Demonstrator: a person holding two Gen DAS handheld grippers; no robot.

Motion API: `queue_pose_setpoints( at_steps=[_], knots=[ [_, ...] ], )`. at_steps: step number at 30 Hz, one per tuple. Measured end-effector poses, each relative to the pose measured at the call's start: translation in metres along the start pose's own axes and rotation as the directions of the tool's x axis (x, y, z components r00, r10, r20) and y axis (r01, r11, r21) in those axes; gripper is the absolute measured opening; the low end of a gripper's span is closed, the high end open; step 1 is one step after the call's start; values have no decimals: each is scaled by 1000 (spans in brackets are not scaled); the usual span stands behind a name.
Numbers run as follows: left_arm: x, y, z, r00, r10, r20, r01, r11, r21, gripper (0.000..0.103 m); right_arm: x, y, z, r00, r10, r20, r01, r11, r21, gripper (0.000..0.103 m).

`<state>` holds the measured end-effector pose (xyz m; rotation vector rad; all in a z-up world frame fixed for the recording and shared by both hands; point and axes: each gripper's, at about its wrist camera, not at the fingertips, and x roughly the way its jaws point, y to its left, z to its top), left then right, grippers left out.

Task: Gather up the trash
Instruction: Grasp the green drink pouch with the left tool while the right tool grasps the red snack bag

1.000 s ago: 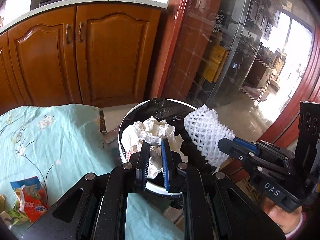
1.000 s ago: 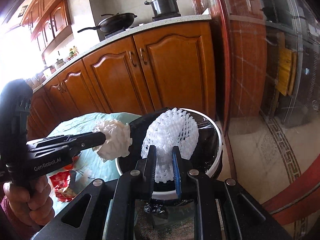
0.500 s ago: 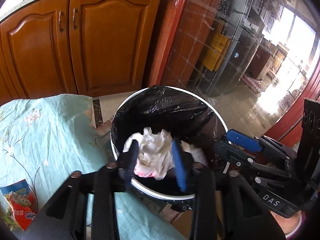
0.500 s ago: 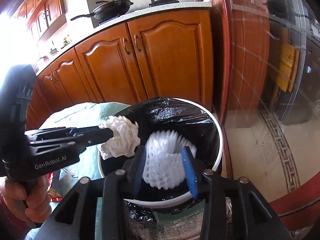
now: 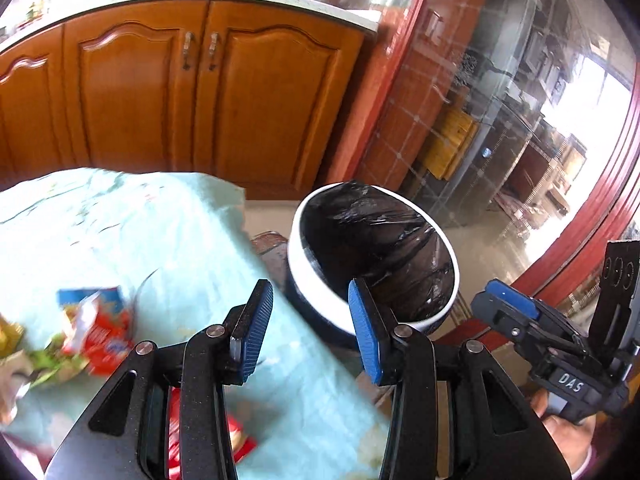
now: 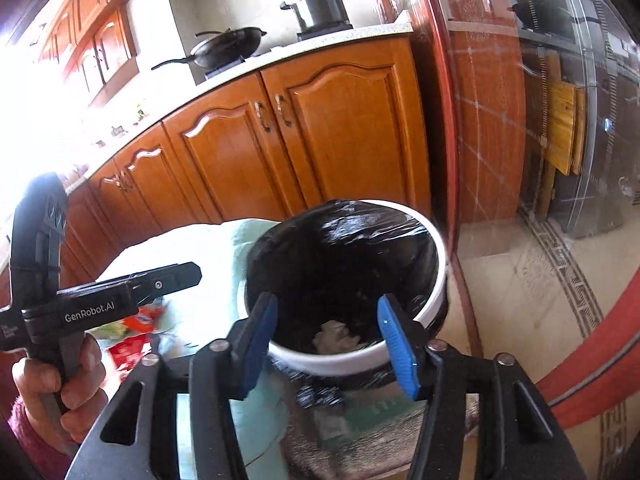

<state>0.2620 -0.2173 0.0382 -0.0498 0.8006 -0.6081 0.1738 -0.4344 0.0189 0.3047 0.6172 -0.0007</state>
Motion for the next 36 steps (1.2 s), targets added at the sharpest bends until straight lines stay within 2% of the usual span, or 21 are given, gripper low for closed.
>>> queue_pose_setpoints(
  at_steps=[3, 4, 11, 22, 34, 36],
  knots=[
    [-23, 17, -19, 999, 37, 23, -37, 999, -37, 42, -7, 13, -10, 999, 38, 11, -38, 999, 14, 79],
    [-29, 22, -25, 998, 52, 28, -51, 998, -45, 42, -8, 18, -13, 999, 51, 14, -51, 999, 16, 81],
    [-70, 58, -61, 991, 124, 52, -118, 988, -96, 42, -12, 54, -32, 991, 132, -7, -132, 991, 17, 81],
    [-118, 109, -99, 981, 181, 72, -166, 970, -177, 42, -3, 106, -52, 975, 213, -65, -214, 977, -11, 82],
    [-146, 149, -109, 961, 260, 93, -234, 945, -228, 42, 22, 147, -62, 958, 257, -127, -265, 963, -50, 82],
    [-148, 153, -107, 958, 271, 95, -243, 941, -234, 47, 26, 149, -61, 957, 258, -134, -266, 963, -52, 82]
  ],
)
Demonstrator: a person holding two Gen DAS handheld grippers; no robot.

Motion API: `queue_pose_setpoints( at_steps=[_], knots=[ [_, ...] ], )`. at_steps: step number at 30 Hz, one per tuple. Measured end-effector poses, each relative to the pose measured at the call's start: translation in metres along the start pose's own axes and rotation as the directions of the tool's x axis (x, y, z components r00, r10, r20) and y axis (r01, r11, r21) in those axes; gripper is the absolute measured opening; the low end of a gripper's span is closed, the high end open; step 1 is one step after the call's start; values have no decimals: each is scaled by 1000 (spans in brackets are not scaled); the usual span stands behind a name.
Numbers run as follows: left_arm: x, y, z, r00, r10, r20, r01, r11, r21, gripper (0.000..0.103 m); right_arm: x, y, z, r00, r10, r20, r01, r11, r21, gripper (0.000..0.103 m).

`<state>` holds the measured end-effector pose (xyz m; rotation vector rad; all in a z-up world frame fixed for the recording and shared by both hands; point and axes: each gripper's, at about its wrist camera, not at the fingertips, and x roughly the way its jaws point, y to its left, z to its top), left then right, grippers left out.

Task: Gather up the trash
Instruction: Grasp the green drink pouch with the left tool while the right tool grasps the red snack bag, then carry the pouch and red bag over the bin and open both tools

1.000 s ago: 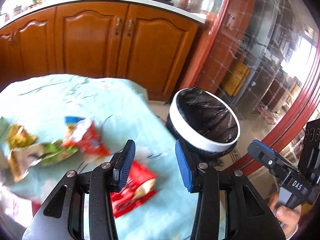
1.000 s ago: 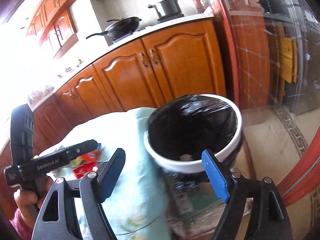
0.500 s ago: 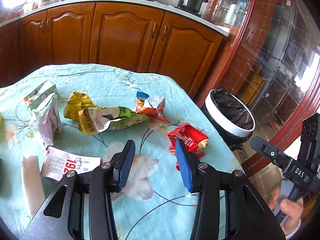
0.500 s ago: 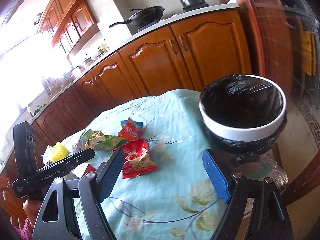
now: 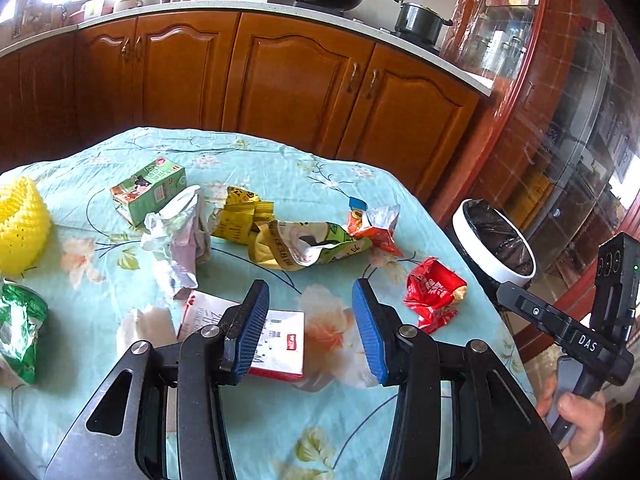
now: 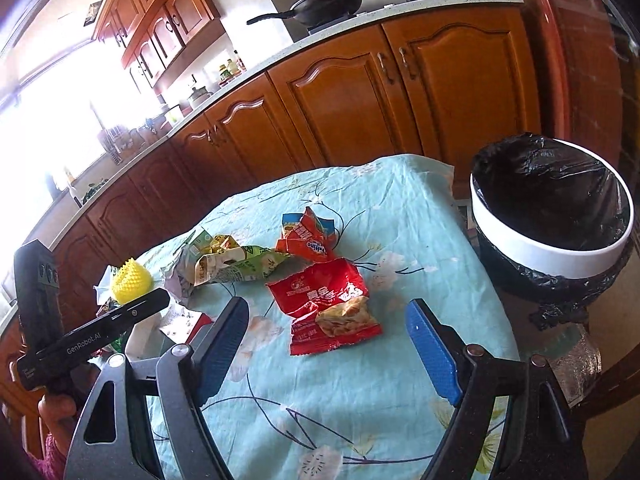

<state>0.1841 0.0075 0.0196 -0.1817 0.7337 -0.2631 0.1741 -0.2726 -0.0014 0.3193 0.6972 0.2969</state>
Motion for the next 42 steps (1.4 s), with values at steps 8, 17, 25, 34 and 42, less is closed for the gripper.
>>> queue_pose_setpoints(
  at_steps=[8, 17, 25, 34, 42],
  knots=[
    [13, 4, 12, 999, 31, -28, -30, 999, 31, 50, 23, 1, 6, 999, 0, -39, -1, 1000, -15, 82],
    [53, -28, 41, 991, 87, -99, -51, 945, 322, 62, 45, -4, 13, 996, 11, -93, -14, 999, -33, 82],
    [97, -15, 59, 970, 83, -228, 3, 935, 355, 61, 62, -16, 12, 991, 25, -134, -26, 1000, -9, 76],
    [106, -32, 34, 939, 48, -340, 95, 915, 392, 10, 70, -17, 7, 982, 53, -179, -56, 998, -13, 17],
    [80, -41, 32, 960, 26, -278, 89, 916, 392, 3, 44, -2, 4, 989, 64, -133, -72, 996, -55, 4]
  ],
)
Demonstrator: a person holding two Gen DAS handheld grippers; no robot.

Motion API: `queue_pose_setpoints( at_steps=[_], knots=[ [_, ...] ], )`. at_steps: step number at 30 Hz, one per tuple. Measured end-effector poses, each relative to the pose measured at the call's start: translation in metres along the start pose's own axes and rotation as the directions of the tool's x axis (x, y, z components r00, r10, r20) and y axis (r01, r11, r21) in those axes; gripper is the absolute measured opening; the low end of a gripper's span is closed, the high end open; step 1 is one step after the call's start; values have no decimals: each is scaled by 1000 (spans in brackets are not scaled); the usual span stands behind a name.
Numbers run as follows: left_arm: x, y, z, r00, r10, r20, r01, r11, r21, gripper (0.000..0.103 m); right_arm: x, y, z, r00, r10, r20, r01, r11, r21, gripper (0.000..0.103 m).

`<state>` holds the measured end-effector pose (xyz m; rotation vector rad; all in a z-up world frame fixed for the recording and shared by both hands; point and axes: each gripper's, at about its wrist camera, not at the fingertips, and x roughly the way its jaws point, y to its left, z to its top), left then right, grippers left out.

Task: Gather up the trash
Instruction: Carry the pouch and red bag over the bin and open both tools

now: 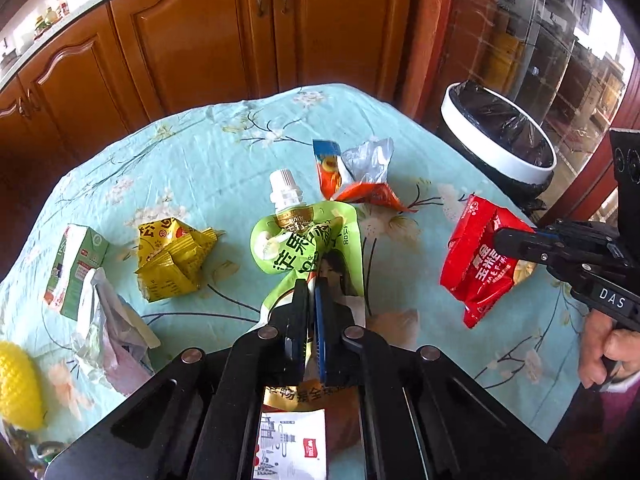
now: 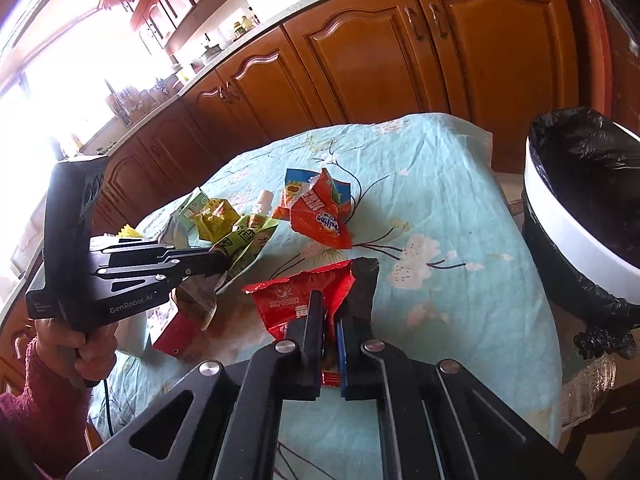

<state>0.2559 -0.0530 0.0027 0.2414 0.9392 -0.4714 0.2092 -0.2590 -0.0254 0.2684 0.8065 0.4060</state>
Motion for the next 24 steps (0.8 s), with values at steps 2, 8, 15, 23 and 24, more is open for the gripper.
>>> queue_pose_setpoints(
  at_steps=[2, 8, 15, 23, 24],
  knots=[
    [-10, 0, 3, 999, -13, 33, 14, 1000, -23, 3, -10, 3, 1, 1000, 2, 23, -2, 1000, -5, 3],
    [-40, -10, -2, 991, -61, 120, 70, 995, -74, 2, -37, 4, 2, 996, -6, 86, 6, 1000, -1, 2],
    [-50, -34, -5, 980, -122, 160, 139, 985, -100, 2, -65, -10, -3, 990, -41, 135, 36, 999, 36, 2],
    [-49, -65, 4, 971, -165, 174, 179, 981, -69, 2, -97, -31, -6, 978, -102, 180, 88, 993, 84, 2],
    [-48, -68, 6, 971, -169, 172, 182, 981, -63, 2, -100, -34, -6, 977, -109, 184, 94, 992, 89, 2]
  ],
)
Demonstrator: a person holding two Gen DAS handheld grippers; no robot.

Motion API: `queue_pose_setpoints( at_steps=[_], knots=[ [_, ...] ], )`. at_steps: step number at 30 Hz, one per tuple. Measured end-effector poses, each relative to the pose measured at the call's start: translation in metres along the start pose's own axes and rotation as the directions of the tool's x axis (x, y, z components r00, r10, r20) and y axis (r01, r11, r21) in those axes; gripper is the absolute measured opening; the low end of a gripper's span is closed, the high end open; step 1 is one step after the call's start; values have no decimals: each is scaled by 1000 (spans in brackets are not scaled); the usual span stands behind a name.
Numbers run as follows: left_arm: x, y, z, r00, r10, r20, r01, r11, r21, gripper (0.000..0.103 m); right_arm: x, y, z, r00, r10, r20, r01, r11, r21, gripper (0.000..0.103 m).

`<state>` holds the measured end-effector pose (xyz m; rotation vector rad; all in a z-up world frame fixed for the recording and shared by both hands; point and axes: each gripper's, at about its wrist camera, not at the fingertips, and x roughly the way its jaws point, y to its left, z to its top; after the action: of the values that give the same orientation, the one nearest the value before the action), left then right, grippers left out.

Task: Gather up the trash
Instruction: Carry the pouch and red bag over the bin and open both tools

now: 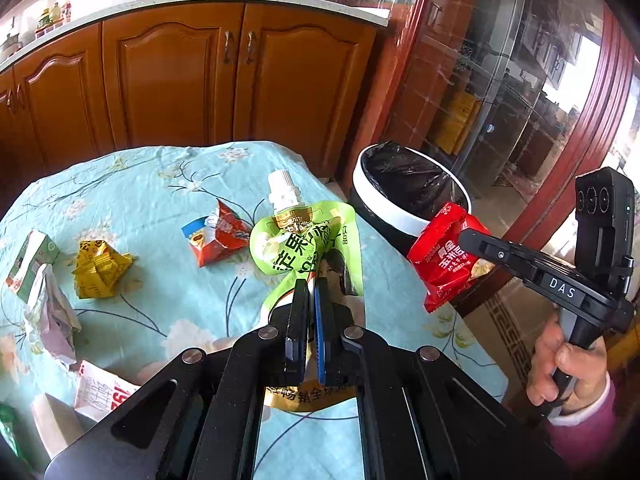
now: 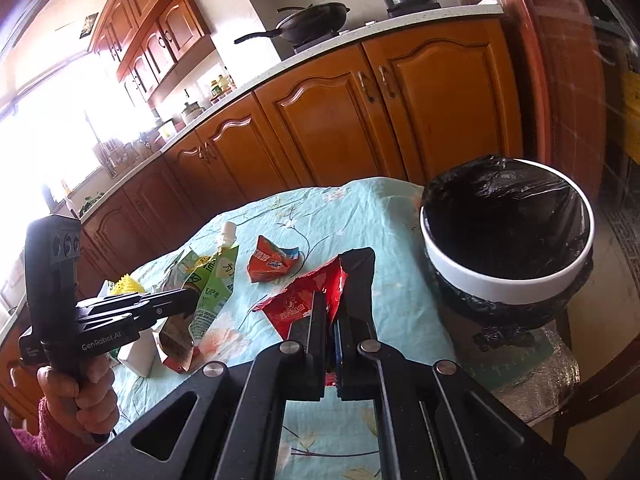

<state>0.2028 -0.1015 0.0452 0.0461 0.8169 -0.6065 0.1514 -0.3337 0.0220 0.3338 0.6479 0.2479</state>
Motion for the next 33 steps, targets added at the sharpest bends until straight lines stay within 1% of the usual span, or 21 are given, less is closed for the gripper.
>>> queue_pose_setpoints(
  at_steps=[8, 17, 26, 33],
  knots=[
    [18, -24, 11, 1000, -21, -15, 21, 999, 25, 2, -16, -26, 5, 998, -54, 34, 52, 998, 35, 2],
    [39, -50, 32, 999, -42, -19, 43, 998, 54, 2, -23, -57, 14, 992, -108, 65, 102, 992, 80, 2],
    [68, -71, 51, 998, -62, -30, 64, 996, 61, 2, -22, -82, 22, 984, -163, 78, 153, 981, 118, 3],
    [89, -89, 77, 997, -74, -26, 76, 994, 79, 2, -17, -100, 31, 976, -203, 75, 191, 971, 143, 3]
  ],
)
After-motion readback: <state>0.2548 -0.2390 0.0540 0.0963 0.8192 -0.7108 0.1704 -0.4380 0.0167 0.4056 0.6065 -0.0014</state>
